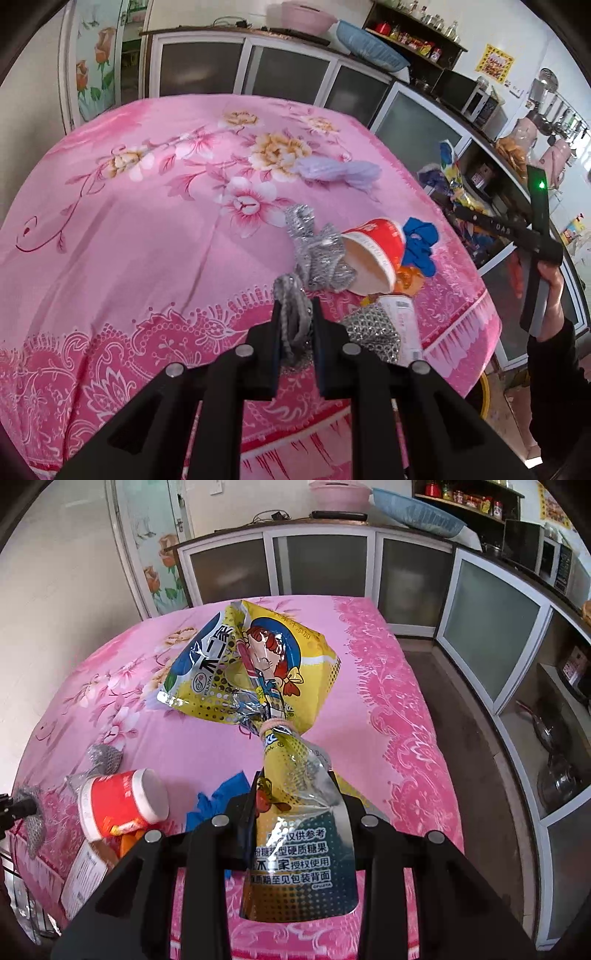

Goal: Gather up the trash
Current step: 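Carry the scrubber in the left gripper while the right carries the candy bag to the bin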

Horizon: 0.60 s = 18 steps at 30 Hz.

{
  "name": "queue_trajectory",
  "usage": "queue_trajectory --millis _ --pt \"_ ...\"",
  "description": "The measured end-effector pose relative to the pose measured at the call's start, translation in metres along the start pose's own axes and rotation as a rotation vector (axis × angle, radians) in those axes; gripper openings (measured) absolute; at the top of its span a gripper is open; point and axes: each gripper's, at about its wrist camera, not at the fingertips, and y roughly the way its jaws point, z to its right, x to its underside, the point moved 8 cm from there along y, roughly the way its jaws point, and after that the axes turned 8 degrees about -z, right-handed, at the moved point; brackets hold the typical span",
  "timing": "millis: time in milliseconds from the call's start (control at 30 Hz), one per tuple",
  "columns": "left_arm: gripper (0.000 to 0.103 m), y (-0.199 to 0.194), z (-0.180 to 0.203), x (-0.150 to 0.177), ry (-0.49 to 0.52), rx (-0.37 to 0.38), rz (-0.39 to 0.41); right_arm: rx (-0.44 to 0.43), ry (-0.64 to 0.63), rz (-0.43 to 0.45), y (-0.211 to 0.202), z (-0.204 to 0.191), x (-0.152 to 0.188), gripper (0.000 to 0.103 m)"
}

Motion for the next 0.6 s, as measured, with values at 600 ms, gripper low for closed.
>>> queue_trajectory --millis 600 --pt "0.013 -0.013 0.169 0.039 0.259 0.196 0.017 0.082 0.163 0.138 -0.145 0.084 0.142 0.03"
